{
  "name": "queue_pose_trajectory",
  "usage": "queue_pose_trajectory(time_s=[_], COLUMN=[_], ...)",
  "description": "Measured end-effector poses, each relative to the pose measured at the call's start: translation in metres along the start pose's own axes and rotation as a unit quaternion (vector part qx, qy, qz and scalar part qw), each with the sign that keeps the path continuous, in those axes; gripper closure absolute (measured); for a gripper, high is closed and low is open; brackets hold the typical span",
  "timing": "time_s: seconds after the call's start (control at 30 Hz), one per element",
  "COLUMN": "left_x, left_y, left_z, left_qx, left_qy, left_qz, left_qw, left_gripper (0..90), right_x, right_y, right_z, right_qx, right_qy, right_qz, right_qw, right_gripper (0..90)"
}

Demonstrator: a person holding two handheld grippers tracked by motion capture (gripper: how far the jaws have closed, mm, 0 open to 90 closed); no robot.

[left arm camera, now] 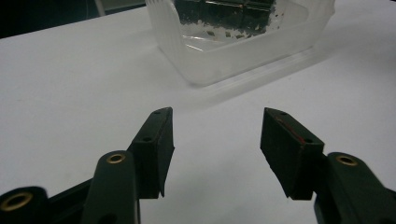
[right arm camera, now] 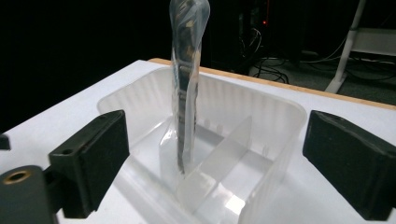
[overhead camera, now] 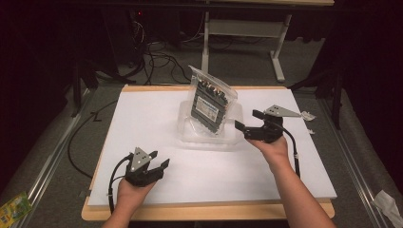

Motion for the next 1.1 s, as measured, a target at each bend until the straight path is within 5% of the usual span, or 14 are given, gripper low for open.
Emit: queue_pose_trajectory(time_s=[0.53,0.63,0.8,1.1], left_x=[-0.012,-0.019,-0.025,-0.023], left_y=[0.011,0.018,0.016,0.011], left_z=[-0.002,-0.003,-0.004,-0.006], left_qx=[0.002,-0.005,0.001,0.010], left_qy=[0.003,0.013,0.010,0.009], left_qz=[-0.018,-0.023,-0.023,-0.021], left_qw=[0.9998,0.9996,0.9997,0.9997], left_gripper=[26.1,25.9,25.7,26.0], right_x=[0.015,0.013,0.002,-0.004], right_y=[0.094,0.120,0.129,0.128], right_z=[-0.058,-0.080,-0.097,-0.097], right_qx=[-0.005,-0.018,-0.011,-0.015], right_qy=[0.014,0.010,-0.004,-0.010], right_qz=[-0.001,-0.025,-0.028,-0.026], right_qw=[0.9999,0.9995,0.9995,0.9995], right_gripper=[0.0,0.0,0.0,0.0])
Point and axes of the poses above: each handheld gripper's, and its own axes: y roughly backward along the jaws, z roughly out of its top, x roughly to its left, the point moved 4 cm from there along -y, roughly forward along the jaws, and after that the axes turned 2 degrees about x, right-handed, at the moved point
